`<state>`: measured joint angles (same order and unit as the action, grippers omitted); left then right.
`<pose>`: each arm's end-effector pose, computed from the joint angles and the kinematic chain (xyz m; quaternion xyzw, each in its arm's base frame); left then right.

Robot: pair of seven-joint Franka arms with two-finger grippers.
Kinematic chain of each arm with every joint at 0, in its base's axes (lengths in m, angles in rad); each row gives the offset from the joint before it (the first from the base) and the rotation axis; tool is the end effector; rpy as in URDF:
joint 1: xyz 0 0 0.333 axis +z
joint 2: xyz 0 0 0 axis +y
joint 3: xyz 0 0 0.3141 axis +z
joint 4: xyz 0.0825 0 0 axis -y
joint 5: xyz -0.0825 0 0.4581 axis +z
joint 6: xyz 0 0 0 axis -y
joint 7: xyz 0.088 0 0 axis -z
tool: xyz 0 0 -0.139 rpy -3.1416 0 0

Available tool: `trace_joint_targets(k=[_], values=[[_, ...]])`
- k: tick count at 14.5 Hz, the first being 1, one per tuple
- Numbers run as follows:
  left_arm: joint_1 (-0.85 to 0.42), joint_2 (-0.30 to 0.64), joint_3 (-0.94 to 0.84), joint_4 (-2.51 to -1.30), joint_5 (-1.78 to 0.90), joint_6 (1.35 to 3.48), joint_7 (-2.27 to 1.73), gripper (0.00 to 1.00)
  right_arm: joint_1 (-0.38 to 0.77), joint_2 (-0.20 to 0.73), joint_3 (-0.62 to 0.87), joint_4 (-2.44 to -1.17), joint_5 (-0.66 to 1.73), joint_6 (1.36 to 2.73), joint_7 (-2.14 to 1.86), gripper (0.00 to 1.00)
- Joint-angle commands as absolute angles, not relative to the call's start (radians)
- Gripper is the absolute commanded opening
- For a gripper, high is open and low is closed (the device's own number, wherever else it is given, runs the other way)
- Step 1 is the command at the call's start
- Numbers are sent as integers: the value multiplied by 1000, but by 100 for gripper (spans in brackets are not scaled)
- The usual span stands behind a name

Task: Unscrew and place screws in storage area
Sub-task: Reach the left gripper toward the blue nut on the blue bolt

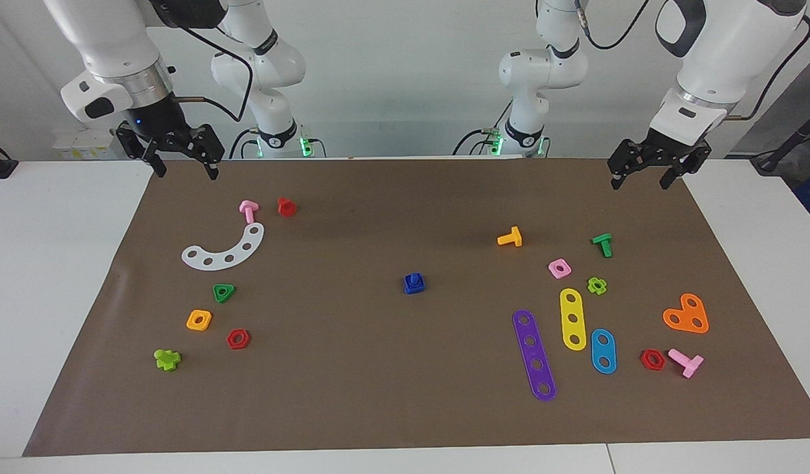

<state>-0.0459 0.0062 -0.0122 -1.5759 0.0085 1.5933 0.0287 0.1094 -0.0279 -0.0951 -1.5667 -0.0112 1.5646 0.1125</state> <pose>0.6320 -0.0356 0.5859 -0.9990 0.0435 -0.0057 0.0041 0.6205 0.0066 0.6096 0.9987 -0.0492 0.0131 0.0035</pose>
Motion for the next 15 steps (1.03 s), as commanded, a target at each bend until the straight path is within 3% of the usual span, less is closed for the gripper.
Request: trace_joint_targets(k=[1,7,11,15], values=[[-35,-14,-18,-1594,0,1583,40,100,103,-43,-94,-1580,9,1560,89,100],[-55,-43,-32,-1650,0,1615,-5,100,103,-43,-94,-1580,9,1560,89,100],[-194,-84,-34,-1759,2,1699,-154,100,103,-43,-94,-1580,9,1560,89,100],[-332,-69,-35,-1772,2,1718,-331,100,103,-43,-94,-1580,9,1560,89,100]])
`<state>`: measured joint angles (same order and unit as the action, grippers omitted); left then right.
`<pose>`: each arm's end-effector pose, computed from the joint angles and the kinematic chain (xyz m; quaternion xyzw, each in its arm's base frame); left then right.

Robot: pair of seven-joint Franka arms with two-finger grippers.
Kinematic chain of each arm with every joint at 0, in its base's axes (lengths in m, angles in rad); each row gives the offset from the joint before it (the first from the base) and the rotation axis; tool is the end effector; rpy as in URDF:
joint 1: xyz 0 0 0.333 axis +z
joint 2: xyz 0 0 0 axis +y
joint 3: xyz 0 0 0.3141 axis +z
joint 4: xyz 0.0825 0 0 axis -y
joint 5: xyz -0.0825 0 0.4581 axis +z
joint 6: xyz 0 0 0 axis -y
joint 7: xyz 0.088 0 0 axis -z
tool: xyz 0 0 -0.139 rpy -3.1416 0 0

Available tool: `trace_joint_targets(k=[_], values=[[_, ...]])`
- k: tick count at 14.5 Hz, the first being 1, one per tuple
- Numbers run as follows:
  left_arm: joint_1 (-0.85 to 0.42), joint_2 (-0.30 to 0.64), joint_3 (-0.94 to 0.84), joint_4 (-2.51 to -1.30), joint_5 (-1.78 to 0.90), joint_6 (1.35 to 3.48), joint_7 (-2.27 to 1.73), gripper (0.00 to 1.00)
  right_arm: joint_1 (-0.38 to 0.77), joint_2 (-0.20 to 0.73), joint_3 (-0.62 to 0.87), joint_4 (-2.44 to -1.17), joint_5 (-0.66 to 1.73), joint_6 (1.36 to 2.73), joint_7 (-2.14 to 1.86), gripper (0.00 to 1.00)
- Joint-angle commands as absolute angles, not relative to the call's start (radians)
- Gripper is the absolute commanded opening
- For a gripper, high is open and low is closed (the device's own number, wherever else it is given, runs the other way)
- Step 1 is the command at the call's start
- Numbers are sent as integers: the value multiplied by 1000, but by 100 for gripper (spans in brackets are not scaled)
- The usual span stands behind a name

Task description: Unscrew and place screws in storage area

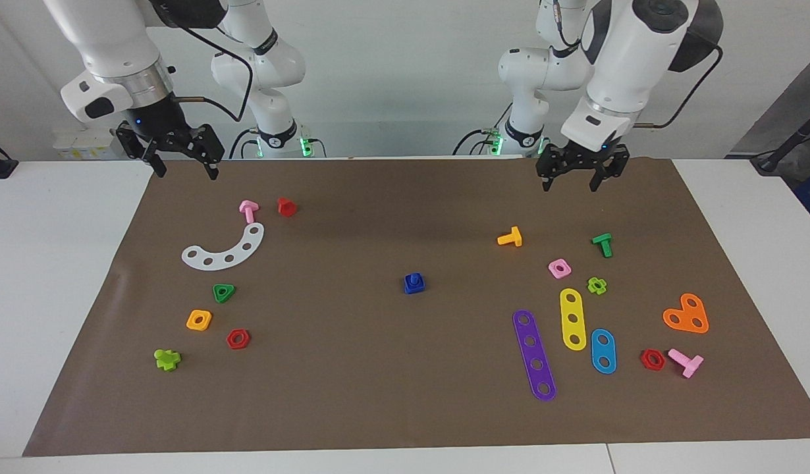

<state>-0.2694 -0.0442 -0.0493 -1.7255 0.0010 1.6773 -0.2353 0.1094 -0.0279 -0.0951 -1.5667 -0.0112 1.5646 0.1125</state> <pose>0.5891 -0.1947 0.5425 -0.9991 0.0417 0.0015 0.0021 0.6205 0.0066 0.6096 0.9987 -0.0492 0.0131 0.0035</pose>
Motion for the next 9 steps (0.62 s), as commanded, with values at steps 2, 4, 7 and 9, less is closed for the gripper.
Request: trace_joint_targets(k=[2,4,7,9], values=[[-411,-26,-35,-1770,2,1758,-467,100,103,-43,-94,-1580,9,1560,89,100],[-481,47,-34,-1749,3,1805,-570,100,103,-43,-94,-1580,9,1560,89,100],[-538,130,-34,-1732,5,1919,-692,100,103,-43,-94,-1580,9,1560,89,100],[-540,159,-34,-1730,5,1959,-695,100,101,-43,-94,-1580,9,1560,89,100]])
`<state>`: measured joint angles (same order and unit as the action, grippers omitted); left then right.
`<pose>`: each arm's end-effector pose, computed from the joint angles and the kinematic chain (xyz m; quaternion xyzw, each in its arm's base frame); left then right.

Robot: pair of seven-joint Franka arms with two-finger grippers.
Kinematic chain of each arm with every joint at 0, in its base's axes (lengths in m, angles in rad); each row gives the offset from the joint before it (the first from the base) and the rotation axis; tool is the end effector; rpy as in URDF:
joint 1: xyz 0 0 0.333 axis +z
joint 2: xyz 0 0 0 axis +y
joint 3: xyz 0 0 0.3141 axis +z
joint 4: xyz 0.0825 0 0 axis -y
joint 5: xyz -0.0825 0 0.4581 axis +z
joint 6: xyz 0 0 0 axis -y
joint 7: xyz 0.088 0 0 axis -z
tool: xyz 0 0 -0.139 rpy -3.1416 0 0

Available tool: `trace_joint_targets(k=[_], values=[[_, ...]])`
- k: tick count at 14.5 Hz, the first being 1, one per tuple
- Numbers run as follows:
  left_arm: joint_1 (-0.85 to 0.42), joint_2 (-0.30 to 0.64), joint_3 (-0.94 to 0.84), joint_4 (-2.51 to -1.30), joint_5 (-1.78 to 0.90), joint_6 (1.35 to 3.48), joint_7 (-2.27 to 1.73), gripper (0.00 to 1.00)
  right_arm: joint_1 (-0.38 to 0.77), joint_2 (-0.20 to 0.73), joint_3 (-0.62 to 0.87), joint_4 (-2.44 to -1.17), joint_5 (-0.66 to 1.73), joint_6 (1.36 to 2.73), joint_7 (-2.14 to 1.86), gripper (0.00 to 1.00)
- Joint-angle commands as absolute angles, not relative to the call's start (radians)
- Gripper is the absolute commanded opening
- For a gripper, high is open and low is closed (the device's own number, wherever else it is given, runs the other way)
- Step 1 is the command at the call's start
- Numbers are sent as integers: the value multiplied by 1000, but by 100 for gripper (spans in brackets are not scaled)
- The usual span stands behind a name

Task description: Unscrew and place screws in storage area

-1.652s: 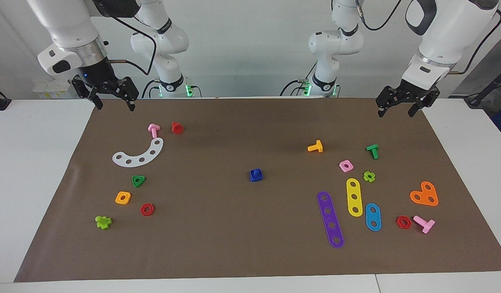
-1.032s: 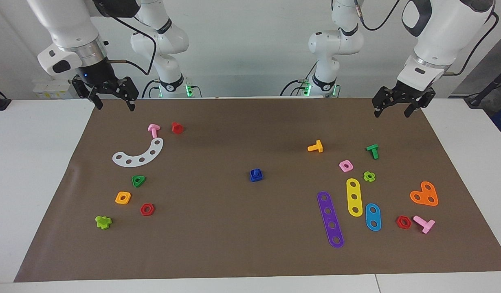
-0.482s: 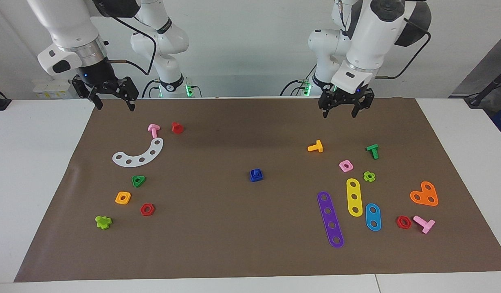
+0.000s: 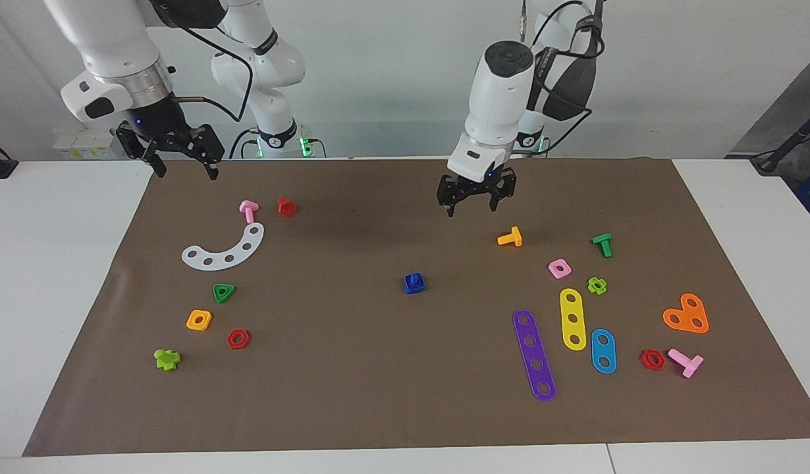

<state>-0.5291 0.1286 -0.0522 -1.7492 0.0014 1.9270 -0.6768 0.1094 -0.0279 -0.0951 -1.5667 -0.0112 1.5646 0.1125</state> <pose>0.5676 -0.3716 0.4397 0.9985 0.0478 0.0184 0.0167 0.6205 0.0066 0.6096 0.9987 -0.0492 0.0131 0.0035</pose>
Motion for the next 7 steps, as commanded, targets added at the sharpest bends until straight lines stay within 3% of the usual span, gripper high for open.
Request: trace_joint_targets(k=[1,7], values=[[-548,187,-34,-1723,6,1982,-712,100,103,-43,-94,-1580,9,1560,90,100],[-601,334,-32,-1666,55,2049,-791,100,103,-43,-94,-1580,9,1562,89,100]])
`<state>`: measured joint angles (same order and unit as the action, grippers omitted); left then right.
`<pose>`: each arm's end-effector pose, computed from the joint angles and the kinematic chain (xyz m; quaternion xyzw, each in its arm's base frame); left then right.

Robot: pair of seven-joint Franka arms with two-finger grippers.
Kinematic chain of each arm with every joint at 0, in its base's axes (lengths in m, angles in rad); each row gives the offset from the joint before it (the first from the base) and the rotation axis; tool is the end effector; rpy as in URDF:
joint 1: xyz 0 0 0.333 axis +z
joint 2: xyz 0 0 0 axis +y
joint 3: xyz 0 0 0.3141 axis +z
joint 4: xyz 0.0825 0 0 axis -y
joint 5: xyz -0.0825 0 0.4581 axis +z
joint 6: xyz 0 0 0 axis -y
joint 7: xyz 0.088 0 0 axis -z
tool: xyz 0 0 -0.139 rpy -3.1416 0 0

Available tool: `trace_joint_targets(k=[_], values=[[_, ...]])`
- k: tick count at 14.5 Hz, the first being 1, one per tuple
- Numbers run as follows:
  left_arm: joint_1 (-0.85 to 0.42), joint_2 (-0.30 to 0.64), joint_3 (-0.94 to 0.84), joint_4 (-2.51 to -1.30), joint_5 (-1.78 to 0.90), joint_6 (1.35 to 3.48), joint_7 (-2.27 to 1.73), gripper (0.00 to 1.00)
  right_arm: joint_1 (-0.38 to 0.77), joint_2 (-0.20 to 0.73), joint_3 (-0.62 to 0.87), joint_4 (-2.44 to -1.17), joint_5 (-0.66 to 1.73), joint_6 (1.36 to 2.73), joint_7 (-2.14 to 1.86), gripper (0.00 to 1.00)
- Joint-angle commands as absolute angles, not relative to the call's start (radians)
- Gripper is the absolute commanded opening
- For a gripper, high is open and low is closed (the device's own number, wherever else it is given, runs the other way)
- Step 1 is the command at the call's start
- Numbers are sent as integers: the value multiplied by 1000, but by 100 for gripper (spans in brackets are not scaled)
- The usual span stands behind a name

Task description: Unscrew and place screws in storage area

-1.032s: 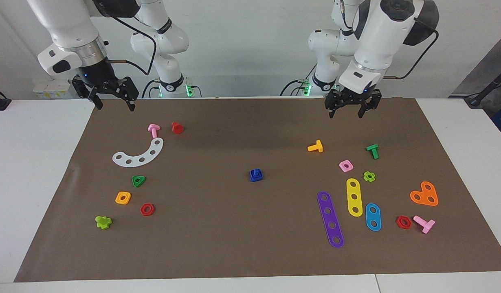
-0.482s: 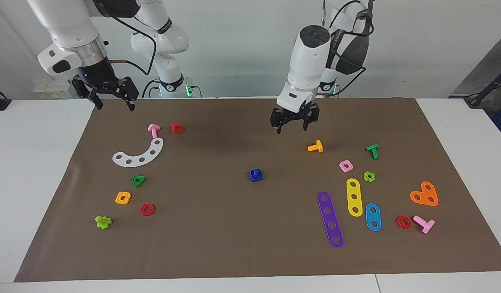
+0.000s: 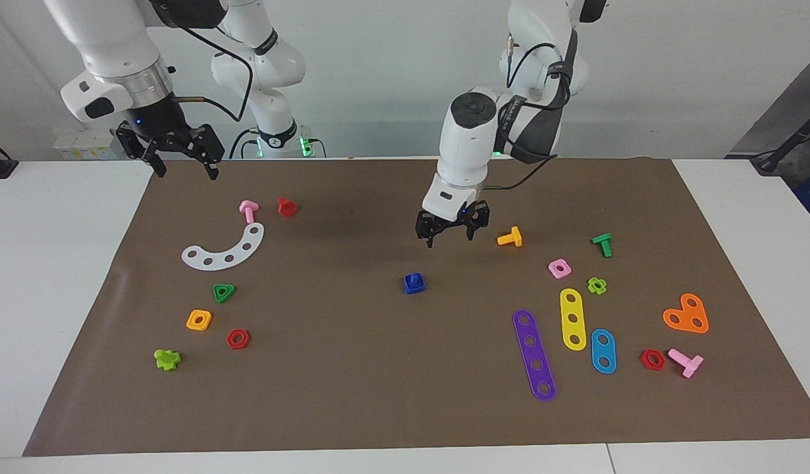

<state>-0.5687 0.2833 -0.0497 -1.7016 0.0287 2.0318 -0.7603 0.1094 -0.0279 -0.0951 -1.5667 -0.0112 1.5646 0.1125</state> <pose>0.5843 -0.4104 0.3682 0.9975 0.0660 0.0221 0.0104 0.6205 0.0066 0.6096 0.9987 -0.0492 0.0131 0.0035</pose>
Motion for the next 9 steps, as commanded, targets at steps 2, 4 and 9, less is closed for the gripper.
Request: trace_joint_targets(k=[2,4,9], values=[[-620,389,-31,-1638,83,2091,-836,100,101,-43,-94,-1580,9,1560,89,100],[-621,397,-32,-1643,94,2134,-842,100,103,-43,-94,-1580,9,1560,90,100],[-627,457,-32,-1635,83,2216,-851,100,103,-43,-94,-1580,9,1560,89,100]])
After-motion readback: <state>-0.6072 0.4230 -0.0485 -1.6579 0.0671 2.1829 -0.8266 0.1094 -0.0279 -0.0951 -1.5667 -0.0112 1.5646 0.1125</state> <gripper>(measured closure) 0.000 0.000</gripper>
